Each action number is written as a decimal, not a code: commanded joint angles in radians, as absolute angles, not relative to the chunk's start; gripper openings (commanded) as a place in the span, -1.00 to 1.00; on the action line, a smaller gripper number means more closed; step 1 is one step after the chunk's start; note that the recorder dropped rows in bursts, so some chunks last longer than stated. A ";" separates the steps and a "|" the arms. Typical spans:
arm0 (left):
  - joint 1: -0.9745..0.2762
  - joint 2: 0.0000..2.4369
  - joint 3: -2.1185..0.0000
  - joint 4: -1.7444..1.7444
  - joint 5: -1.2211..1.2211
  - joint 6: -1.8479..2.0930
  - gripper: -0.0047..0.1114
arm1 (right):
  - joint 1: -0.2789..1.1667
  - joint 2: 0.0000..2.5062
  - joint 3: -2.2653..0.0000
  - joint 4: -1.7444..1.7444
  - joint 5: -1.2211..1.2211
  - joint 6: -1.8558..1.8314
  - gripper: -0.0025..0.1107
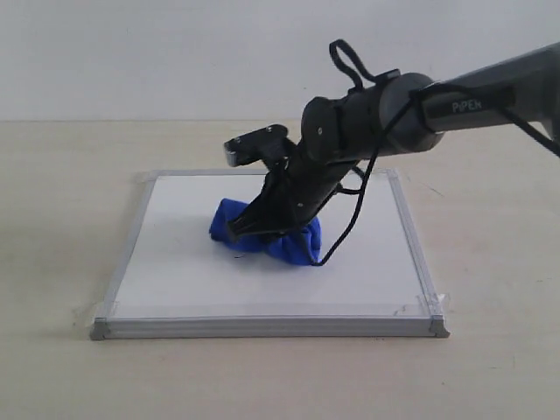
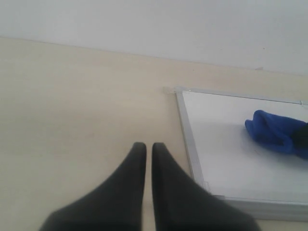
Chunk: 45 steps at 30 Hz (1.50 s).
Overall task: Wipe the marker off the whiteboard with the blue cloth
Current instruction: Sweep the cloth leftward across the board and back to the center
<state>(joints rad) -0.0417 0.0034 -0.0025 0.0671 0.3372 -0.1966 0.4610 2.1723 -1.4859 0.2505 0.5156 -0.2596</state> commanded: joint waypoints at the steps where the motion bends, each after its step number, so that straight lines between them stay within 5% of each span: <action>1: -0.040 0.000 0.000 0.064 0.330 -0.206 -0.84 | 0.376 2.242 -1.571 0.074 0.627 -0.146 -0.96; 9: -0.040 0.000 0.000 0.064 0.330 -0.206 -0.84 | 0.407 2.247 -1.594 0.120 0.643 -0.170 -0.96; 16: -0.040 0.000 0.000 0.064 0.330 -0.206 -0.84 | 0.589 2.245 -1.598 0.480 0.758 -0.538 -0.96; 23: -0.040 0.000 0.000 0.064 0.330 -0.206 -0.84 | 0.440 2.246 -1.618 -0.096 0.538 0.011 -0.96; 36: -0.040 0.000 0.000 0.064 0.330 -0.206 -0.84 | 0.601 2.246 -1.660 0.377 0.615 -0.397 -0.96; 45: -0.040 0.000 0.000 0.064 0.330 -0.206 -0.84 | 0.545 2.268 -1.688 0.195 0.534 -0.222 -0.96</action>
<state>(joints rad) -0.0417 0.0034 -0.0025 0.0671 0.3372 -0.1966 0.5966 2.2521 -1.6833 0.3015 0.5620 -0.3284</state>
